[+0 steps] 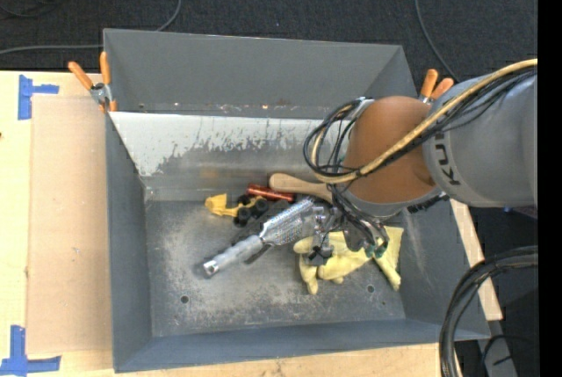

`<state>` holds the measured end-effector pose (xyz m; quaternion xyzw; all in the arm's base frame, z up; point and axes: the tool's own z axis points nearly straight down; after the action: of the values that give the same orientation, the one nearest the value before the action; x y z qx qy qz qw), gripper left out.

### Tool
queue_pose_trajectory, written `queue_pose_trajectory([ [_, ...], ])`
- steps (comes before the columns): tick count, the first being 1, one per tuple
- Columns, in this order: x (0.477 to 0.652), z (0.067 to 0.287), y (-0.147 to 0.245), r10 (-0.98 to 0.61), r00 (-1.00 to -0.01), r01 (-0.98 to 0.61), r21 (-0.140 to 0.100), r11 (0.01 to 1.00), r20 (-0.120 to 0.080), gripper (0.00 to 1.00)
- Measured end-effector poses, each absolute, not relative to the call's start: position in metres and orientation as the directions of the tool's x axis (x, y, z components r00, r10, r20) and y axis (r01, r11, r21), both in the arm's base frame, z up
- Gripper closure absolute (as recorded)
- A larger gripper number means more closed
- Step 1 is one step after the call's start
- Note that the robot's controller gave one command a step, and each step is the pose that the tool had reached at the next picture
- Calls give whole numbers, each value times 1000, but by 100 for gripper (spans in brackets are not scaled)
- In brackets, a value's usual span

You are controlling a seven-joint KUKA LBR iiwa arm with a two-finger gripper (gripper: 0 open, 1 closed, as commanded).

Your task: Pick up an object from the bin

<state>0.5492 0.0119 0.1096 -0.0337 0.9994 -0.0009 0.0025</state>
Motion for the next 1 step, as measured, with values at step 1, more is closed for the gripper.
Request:
queue_pose_trajectory([
  [1,549,110,12,-67,-998,-67,-2,998,-5,100],
])
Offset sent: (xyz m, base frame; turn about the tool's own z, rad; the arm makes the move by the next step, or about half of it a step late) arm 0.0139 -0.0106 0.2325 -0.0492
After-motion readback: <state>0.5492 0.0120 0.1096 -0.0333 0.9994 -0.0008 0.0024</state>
